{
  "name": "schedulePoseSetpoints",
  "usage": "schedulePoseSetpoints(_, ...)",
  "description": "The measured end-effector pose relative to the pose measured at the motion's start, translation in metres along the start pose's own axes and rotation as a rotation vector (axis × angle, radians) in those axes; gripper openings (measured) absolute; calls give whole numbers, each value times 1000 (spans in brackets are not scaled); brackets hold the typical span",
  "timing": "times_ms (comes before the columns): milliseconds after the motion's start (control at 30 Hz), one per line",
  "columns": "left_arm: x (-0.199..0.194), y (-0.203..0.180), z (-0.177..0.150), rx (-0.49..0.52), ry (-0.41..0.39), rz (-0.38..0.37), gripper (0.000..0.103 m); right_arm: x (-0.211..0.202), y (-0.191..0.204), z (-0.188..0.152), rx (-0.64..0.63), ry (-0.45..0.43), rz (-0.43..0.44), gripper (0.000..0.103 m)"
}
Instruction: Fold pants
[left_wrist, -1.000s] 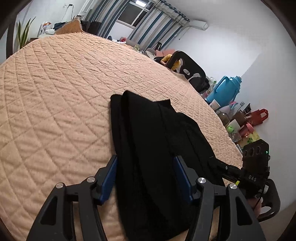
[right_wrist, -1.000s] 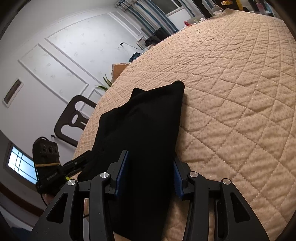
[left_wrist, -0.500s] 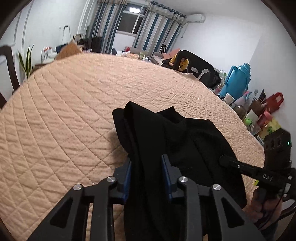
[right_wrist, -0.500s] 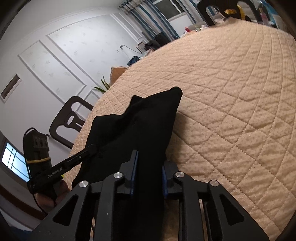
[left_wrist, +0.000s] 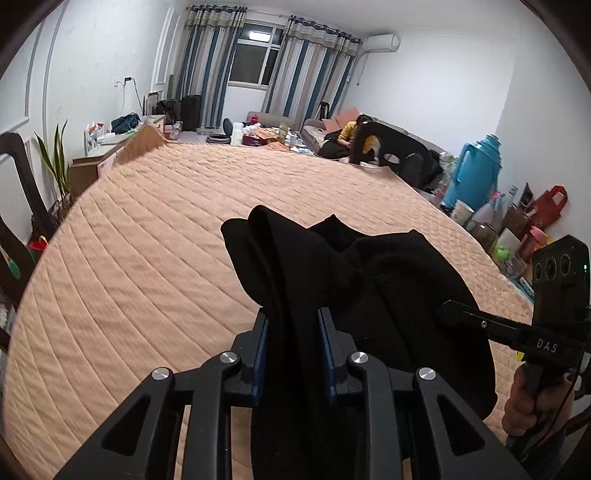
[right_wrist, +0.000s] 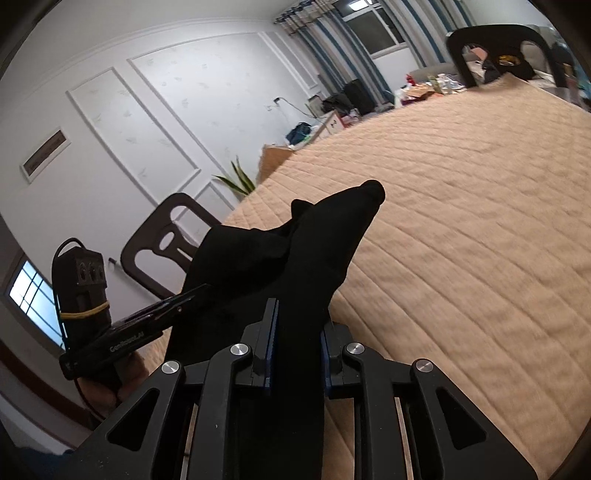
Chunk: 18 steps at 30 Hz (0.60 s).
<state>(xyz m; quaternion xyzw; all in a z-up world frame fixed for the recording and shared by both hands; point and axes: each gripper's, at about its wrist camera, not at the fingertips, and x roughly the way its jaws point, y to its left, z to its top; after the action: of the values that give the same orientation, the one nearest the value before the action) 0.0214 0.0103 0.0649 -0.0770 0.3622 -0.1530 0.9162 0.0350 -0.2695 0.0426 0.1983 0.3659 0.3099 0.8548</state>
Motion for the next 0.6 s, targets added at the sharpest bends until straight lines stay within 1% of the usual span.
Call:
schedulePoseSetpoints(167, 19, 32, 27, -13, 7, 21, 27, 43, 2, 30, 16, 36, 30, 19)
schedulePoseSetpoints(267, 38, 51, 31, -36, 11, 16, 27, 68, -6, 41, 22, 60, 20, 19)
schedulePoseSetpoints(333, 55, 62, 28, -57, 40, 18, 29, 88, -17, 46, 32, 97, 8, 19)
schedulePoseSetpoints(367, 62, 66, 25, -66, 55, 23, 30, 94, -22, 46, 39, 113, -1, 19)
schedulePoseSetpoints(400, 69, 73, 22, -82, 63, 36, 36, 100, -29, 46, 50, 133, -21, 19)
schedulePoseSetpoints(433, 73, 79, 18, -101, 68, 29, 43, 106, -39, 45, 70, 154, -47, 22)
schedulePoseSetpoints(467, 73, 84, 16, -116, 67, 18, 45, 108, -44, 44, 85, 159, -43, 25)
schedulePoseSetpoints(500, 71, 87, 13, -124, 62, 14, 48, 106, -48, 42, 97, 158, -31, 25)
schedulePoseSetpoints(533, 68, 89, 11, -121, 55, 24, 48, 103, -49, 41, 92, 151, -34, 26)
schedulePoseSetpoints(600, 60, 87, 10, -105, 42, 50, 48, 93, -45, 39, 64, 130, -70, 28)
